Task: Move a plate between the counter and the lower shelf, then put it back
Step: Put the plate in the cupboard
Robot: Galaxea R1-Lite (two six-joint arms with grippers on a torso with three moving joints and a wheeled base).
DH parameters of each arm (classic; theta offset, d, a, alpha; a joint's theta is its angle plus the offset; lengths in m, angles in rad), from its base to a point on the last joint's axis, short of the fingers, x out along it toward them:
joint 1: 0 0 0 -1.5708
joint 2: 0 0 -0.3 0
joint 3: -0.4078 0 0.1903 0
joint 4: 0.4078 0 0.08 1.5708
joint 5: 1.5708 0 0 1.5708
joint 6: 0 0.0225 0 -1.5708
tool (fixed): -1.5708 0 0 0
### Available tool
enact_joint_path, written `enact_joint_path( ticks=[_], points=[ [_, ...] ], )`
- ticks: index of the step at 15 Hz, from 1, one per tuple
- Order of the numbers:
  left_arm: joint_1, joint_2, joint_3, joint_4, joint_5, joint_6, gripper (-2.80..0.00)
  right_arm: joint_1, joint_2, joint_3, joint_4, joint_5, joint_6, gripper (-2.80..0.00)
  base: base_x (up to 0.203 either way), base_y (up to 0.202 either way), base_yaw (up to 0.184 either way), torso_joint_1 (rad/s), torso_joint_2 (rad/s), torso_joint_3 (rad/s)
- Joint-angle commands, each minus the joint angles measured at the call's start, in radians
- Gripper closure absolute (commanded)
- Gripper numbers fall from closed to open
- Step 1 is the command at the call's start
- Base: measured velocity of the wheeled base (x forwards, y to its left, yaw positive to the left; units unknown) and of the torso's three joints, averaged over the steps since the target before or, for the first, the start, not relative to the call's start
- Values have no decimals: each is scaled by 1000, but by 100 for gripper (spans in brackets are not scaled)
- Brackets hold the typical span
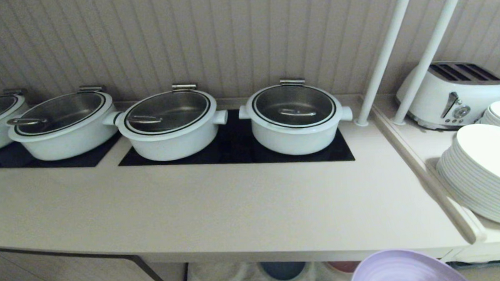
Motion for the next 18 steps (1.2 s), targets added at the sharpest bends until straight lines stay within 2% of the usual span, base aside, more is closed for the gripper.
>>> enact_joint_path(
  ticks=[1, 3, 18],
  points=[
    [0, 0, 0, 0, 0, 0, 0, 0, 2, 2, 4, 2, 2, 0, 0, 0, 0, 0, 0, 0],
    [0, 0, 0, 0, 0, 0, 0, 0, 6, -4, 4, 22, 2, 0, 0, 0, 0, 0, 0, 0],
    [0, 0, 0, 0, 0, 0, 0, -8, 24, -20, 12, 21, 13, 0, 0, 0, 0, 0, 0, 0]
  ],
)
